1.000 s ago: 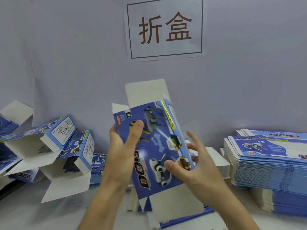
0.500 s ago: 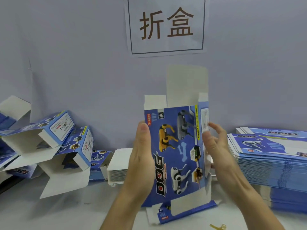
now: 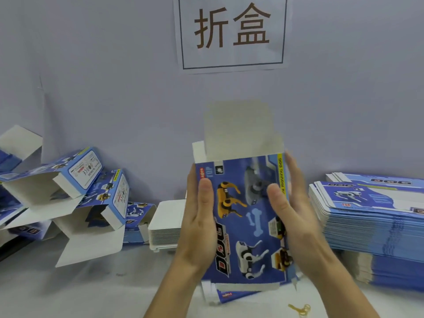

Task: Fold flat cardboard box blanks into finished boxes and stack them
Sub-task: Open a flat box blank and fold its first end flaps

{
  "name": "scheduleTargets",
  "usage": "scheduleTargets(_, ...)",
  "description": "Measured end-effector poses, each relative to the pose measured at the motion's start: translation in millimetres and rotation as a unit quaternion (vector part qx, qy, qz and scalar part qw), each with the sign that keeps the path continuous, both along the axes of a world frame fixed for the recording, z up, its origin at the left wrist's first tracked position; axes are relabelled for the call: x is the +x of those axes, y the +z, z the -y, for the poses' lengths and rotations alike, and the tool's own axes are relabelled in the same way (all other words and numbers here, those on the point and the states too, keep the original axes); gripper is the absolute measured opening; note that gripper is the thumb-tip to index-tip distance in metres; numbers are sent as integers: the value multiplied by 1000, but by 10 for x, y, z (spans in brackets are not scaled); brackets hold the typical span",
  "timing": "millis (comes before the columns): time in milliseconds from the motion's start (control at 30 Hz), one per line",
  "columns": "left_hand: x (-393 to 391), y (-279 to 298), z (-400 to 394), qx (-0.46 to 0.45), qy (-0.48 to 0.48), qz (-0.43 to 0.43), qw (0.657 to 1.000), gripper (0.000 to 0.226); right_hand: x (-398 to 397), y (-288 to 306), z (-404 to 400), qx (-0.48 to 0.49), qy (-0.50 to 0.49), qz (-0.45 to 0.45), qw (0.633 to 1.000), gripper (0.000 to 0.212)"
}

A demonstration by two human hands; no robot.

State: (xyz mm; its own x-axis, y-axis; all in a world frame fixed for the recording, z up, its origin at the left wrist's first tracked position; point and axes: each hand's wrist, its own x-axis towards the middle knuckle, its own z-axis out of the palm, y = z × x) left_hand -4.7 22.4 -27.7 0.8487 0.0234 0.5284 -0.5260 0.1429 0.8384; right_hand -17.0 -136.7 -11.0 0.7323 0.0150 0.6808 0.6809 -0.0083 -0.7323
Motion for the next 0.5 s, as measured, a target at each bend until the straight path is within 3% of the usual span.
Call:
scheduleTargets(133, 11, 68, 13, -1, -80, -22, 997, 62, 17, 37, 181, 18, -31, -11, 999, 54)
scheduleTargets(233, -15, 67, -95, -41, -104, 28, 993, 33, 16, 12, 145, -16, -73, 5, 997, 55)
scheduleTargets(333, -15, 197, -7, -101, -69, -3, 993, 80, 26, -18, 46, -36, -35, 22, 998, 60)
scheduleTargets(400, -93, 224, -7, -72, 4, 51, 996, 70, 11, -8, 16, -26, 16, 19, 999, 60)
scheduleTargets(500, -113, 252, 58, -60, 25, 72, 995, 67, -40, 30, -16, -4, 26, 22, 999, 52)
